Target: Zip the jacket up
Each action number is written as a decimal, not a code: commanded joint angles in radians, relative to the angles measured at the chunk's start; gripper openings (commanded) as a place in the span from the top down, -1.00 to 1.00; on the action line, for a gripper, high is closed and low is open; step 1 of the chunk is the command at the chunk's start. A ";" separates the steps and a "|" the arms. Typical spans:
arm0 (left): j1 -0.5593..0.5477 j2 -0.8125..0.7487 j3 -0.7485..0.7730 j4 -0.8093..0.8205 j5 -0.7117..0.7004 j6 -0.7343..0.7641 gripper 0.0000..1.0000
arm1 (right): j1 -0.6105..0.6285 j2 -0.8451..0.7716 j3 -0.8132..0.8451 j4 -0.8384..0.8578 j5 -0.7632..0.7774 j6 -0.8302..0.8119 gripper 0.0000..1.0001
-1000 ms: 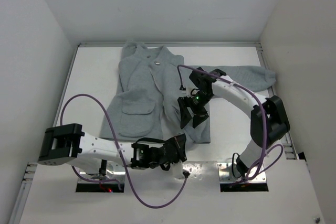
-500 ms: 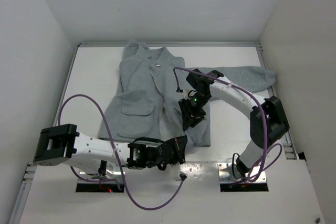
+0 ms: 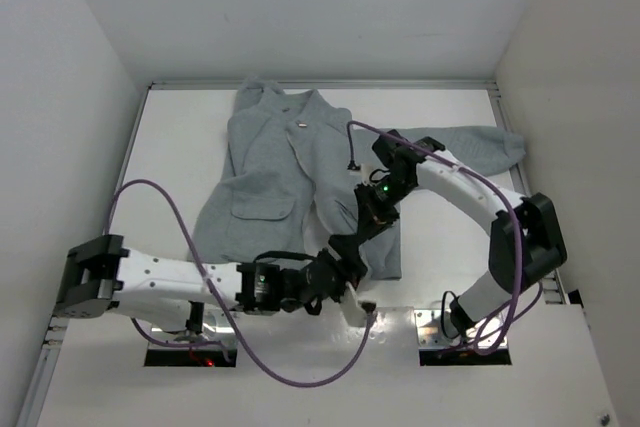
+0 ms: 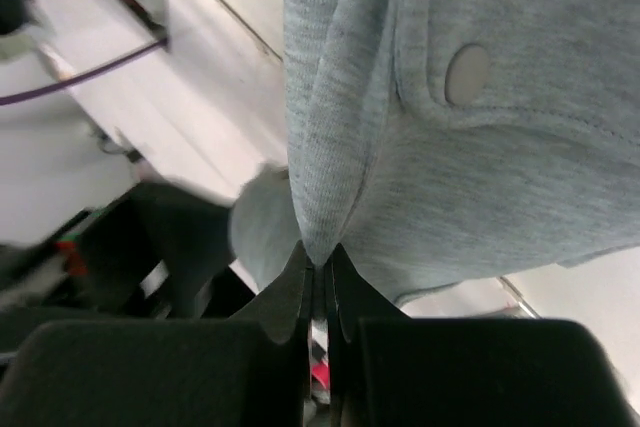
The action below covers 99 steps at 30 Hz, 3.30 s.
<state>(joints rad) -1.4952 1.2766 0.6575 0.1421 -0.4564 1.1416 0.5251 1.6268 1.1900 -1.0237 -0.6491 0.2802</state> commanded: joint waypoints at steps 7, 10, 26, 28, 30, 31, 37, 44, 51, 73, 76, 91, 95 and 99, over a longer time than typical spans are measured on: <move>0.312 -0.275 0.223 -0.324 0.162 -1.035 -0.99 | -0.109 -0.139 -0.148 0.285 -0.410 0.011 1.00; 0.456 -0.249 0.277 -0.445 0.325 -1.261 -0.99 | -0.132 -0.169 -0.226 0.521 -0.501 0.112 1.00; 1.047 -0.320 -0.170 0.197 1.257 -2.020 -0.87 | -0.166 -0.220 -0.483 1.792 -0.606 0.853 1.00; 1.047 -0.297 -0.199 0.354 1.281 -2.098 -0.87 | -0.168 -0.180 -0.486 2.016 -0.615 1.029 1.00; 1.047 -0.246 -0.228 0.459 1.292 -2.175 -0.91 | -0.166 -0.142 -0.492 2.188 -0.630 1.193 1.00; 1.047 -0.232 -0.237 0.517 1.292 -2.251 -0.91 | -0.166 -0.104 -0.494 2.247 -0.636 1.230 1.00; 1.078 -0.178 -0.237 0.703 1.268 -2.417 -0.98 | -0.162 -0.042 -0.475 2.469 -0.659 1.369 1.00; 1.087 -0.142 -0.237 0.718 1.196 -2.432 -0.98 | -0.146 -0.062 -0.463 2.469 -0.666 1.375 1.00; 1.064 -0.050 -0.174 0.772 1.173 -2.453 -0.98 | -0.105 -0.076 -0.463 2.470 -0.664 1.380 1.00; 0.906 -0.117 -0.047 0.605 1.369 -2.214 0.79 | -0.208 -0.116 -0.380 2.132 -0.767 1.231 0.37; 0.897 -0.108 -0.019 0.547 1.342 -2.157 1.00 | -0.220 -0.267 -0.348 0.973 -0.716 0.706 0.00; 0.869 -0.025 0.047 0.372 1.153 -1.988 1.00 | -0.197 -0.643 -0.357 0.433 -0.189 -0.018 -0.28; 0.833 -0.005 0.060 0.338 1.085 -1.978 1.00 | -0.224 -0.659 -0.377 0.462 -0.134 0.013 -0.14; 0.794 0.029 0.100 0.223 1.012 -1.909 1.00 | -0.223 -0.568 -0.323 0.439 -0.267 0.060 -1.00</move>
<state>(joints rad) -0.6746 1.2881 0.6983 0.4156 0.6304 -0.8303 0.3035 1.0180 0.8181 -0.6193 -0.8402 0.3031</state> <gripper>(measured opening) 0.030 0.961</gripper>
